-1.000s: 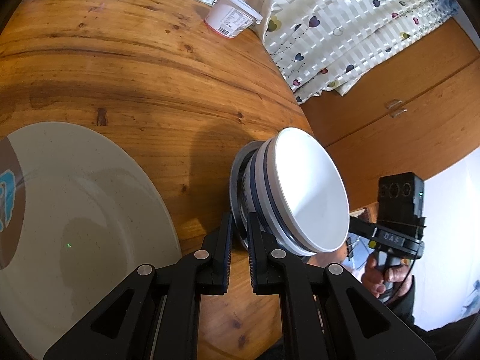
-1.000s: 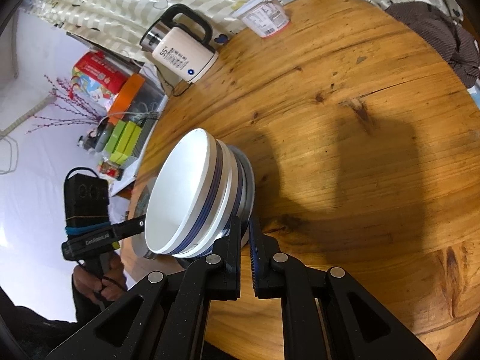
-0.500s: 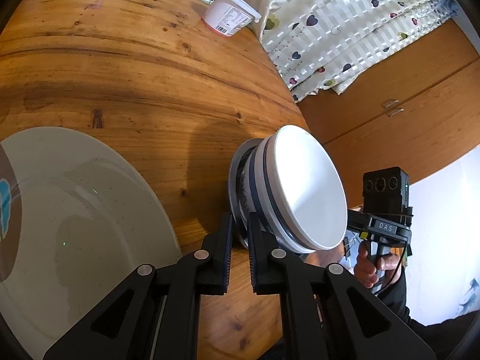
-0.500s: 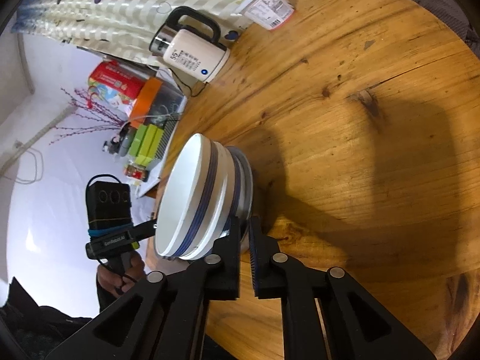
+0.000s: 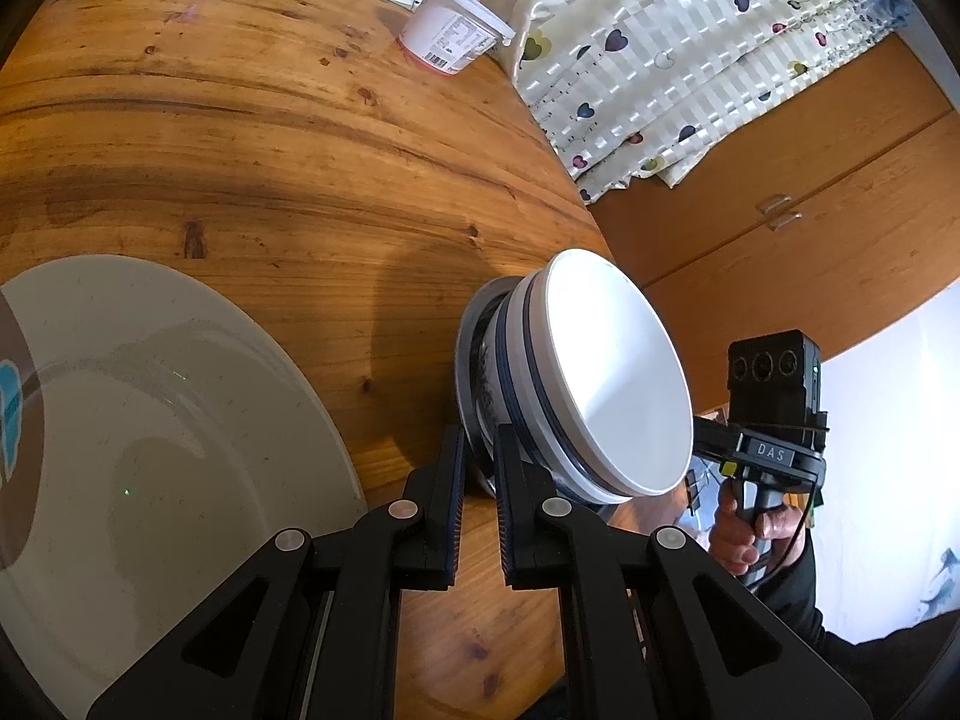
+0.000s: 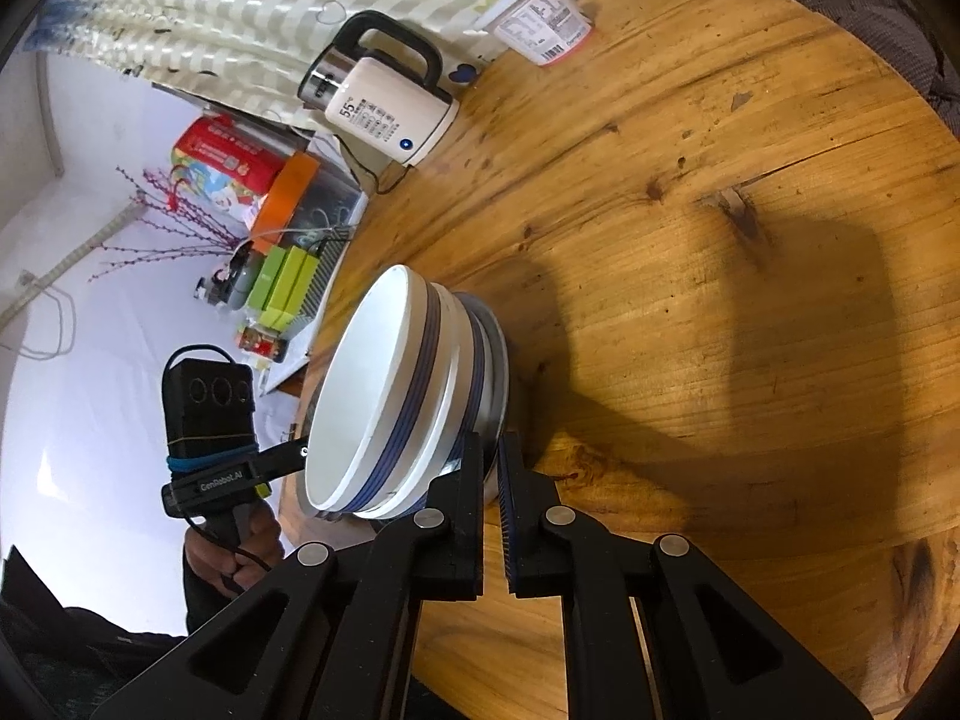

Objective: Organize plates and bowls

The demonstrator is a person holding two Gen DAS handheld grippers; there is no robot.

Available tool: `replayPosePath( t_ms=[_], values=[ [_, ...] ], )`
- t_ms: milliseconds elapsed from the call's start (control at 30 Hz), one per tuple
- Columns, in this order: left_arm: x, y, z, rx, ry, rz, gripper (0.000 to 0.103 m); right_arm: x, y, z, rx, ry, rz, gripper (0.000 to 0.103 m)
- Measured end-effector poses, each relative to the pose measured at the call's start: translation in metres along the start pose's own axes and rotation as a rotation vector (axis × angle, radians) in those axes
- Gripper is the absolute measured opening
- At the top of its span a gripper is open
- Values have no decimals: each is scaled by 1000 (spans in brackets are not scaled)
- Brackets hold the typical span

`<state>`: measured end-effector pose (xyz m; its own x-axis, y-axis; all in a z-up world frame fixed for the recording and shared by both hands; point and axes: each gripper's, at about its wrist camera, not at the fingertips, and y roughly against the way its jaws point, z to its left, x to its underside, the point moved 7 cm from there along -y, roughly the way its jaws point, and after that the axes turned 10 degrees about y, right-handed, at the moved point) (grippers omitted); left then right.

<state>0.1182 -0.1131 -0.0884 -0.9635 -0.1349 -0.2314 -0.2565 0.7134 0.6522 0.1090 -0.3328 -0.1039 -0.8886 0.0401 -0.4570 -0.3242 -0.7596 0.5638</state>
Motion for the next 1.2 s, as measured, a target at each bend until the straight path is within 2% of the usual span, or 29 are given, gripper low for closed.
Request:
replayPosePath(
  t_ms=[533, 1200],
  values=[
    [1, 0, -1, 6, 15, -5, 9, 1, -2, 2, 28, 15, 15, 7],
    [-4, 9, 2, 22, 18, -33, 9, -4, -2, 7, 32, 10, -11, 7]
  ],
)
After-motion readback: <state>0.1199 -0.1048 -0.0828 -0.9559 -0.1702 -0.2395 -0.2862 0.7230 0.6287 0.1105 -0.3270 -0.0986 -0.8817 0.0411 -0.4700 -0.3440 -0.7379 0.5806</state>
